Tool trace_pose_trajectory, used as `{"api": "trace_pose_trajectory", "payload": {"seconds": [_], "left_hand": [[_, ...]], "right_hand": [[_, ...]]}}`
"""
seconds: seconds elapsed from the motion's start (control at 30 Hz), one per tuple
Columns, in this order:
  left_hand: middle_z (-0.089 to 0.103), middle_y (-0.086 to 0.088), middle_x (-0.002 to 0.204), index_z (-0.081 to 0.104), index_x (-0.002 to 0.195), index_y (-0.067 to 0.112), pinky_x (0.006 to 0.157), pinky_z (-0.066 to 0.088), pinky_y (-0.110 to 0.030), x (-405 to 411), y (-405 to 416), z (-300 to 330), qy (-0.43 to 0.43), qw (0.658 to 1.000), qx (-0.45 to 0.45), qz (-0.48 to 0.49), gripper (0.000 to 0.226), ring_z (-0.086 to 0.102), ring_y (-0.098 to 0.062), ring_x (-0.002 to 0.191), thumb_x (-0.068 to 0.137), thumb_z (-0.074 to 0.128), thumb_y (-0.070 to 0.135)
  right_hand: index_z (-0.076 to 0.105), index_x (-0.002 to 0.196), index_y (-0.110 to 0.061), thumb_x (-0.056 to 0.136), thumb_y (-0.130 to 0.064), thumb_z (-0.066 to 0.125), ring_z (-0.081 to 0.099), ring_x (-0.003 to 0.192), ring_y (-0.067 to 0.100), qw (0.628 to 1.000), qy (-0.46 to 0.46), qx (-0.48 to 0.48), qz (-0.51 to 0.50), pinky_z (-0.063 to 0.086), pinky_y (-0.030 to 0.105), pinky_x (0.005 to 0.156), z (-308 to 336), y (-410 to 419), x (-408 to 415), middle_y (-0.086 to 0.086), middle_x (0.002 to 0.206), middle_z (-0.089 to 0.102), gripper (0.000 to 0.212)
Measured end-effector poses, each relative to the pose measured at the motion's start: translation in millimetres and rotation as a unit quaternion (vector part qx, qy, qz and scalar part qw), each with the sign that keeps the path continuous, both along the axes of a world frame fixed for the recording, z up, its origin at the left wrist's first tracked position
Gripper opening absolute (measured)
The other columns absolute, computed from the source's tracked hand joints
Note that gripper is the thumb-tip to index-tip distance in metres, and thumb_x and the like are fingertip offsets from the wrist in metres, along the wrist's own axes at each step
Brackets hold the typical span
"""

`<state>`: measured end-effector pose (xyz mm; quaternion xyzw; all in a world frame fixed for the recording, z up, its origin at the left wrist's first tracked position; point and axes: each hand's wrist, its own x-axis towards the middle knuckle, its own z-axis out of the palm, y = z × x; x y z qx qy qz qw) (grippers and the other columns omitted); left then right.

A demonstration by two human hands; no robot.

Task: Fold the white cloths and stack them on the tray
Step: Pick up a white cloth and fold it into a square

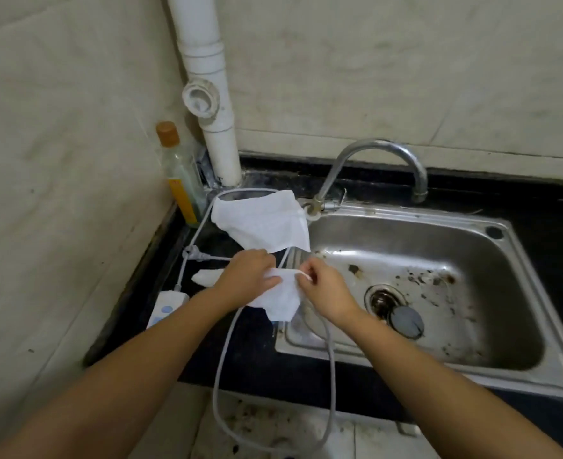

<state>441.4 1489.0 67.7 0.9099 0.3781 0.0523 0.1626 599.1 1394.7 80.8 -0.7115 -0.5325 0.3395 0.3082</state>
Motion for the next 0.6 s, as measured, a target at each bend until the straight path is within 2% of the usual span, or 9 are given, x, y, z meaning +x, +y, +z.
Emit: {"api": "trace_pose_trajectory", "payload": {"seconds": [0.07, 0.13, 0.2, 0.27, 0.33, 0.47, 0.53, 0.6], "left_hand": [[0.044, 0.002, 0.066, 0.042, 0.063, 0.019, 0.064, 0.033, -0.032, 20, 4, 25, -0.087, 0.992, -0.077, 0.046, 0.033, 0.046, -0.019, 0.068, 0.087, 0.062, 0.032], [0.037, 0.003, 0.06, 0.035, 0.058, 0.019, 0.06, 0.029, -0.03, 51, 3, 48, -0.15, 0.976, -0.135, 0.079, 0.041, 0.04, -0.016, 0.061, 0.086, 0.065, 0.029], [0.038, 0.002, 0.059, 0.04, 0.06, 0.016, 0.058, 0.028, -0.028, 93, -5, 63, -0.159, 0.972, -0.164, 0.053, 0.039, 0.039, -0.014, 0.058, 0.086, 0.065, 0.029], [0.038, 0.0, 0.06, 0.044, 0.063, 0.015, 0.056, 0.028, -0.028, 140, -23, 76, -0.152, 0.968, -0.202, 0.002, 0.035, 0.04, -0.014, 0.058, 0.087, 0.064, 0.032], [0.042, -0.002, 0.064, 0.046, 0.064, 0.018, 0.058, 0.03, -0.029, 188, -48, 87, -0.148, 0.957, -0.243, -0.047, 0.033, 0.043, -0.015, 0.061, 0.087, 0.063, 0.033], [0.05, -0.003, 0.071, 0.054, 0.07, 0.017, 0.06, 0.033, -0.027, 289, -98, 105, -0.183, 0.925, -0.324, -0.08, 0.024, 0.047, -0.013, 0.066, 0.089, 0.062, 0.031], [0.047, 0.001, 0.067, 0.049, 0.066, 0.02, 0.061, 0.03, -0.029, 343, -122, 111, -0.213, 0.909, -0.353, -0.066, 0.027, 0.044, -0.013, 0.064, 0.089, 0.06, 0.029], [0.047, 0.004, 0.064, 0.046, 0.062, 0.02, 0.06, 0.03, -0.028, 397, -143, 115, -0.231, 0.907, -0.35, -0.045, 0.03, 0.043, -0.012, 0.062, 0.089, 0.058, 0.025]], "right_hand": [[0.053, 0.083, -0.016, 0.091, -0.014, 0.054, 0.047, 0.066, 0.005, 0.996, 0.039, 0.048, -0.066, 0.037, 0.011, 0.059, 20, -7, 35, -0.005, 0.074, 0.054, 0.009], [0.057, 0.081, -0.018, 0.091, -0.015, 0.055, 0.05, 0.068, 0.01, 0.981, 0.109, 0.083, -0.135, 0.043, 0.02, 0.065, 39, -20, 78, -0.004, 0.075, 0.056, 0.011], [0.058, 0.077, -0.018, 0.091, -0.015, 0.056, 0.052, 0.074, 0.016, 0.958, 0.171, 0.118, -0.196, 0.046, 0.031, 0.072, 52, -39, 122, 0.001, 0.075, 0.057, 0.014], [0.059, 0.075, -0.02, 0.086, -0.025, 0.058, 0.05, 0.076, 0.021, 0.935, 0.201, 0.142, -0.256, 0.044, 0.04, 0.073, 65, -66, 167, 0.005, 0.077, 0.055, 0.012], [0.061, 0.072, -0.025, 0.079, -0.035, 0.057, 0.049, 0.077, 0.021, 0.914, 0.214, 0.158, -0.305, 0.041, 0.04, 0.07, 76, -96, 212, 0.001, 0.076, 0.054, 0.012], [0.062, 0.075, -0.024, 0.084, -0.025, 0.055, 0.052, 0.086, 0.02, 0.874, 0.216, 0.212, -0.381, 0.042, 0.036, 0.074, 94, -164, 314, 0.001, 0.085, 0.058, 0.011], [0.059, 0.074, -0.021, 0.086, -0.023, 0.055, 0.053, 0.087, 0.021, 0.868, 0.198, 0.217, -0.399, 0.043, 0.036, 0.074, 100, -195, 370, 0.002, 0.087, 0.059, 0.013], [0.057, 0.075, -0.021, 0.089, -0.023, 0.055, 0.055, 0.086, 0.021, 0.877, 0.172, 0.201, -0.4, 0.046, 0.036, 0.074, 106, -220, 422, 0.001, 0.086, 0.06, 0.015]]}}
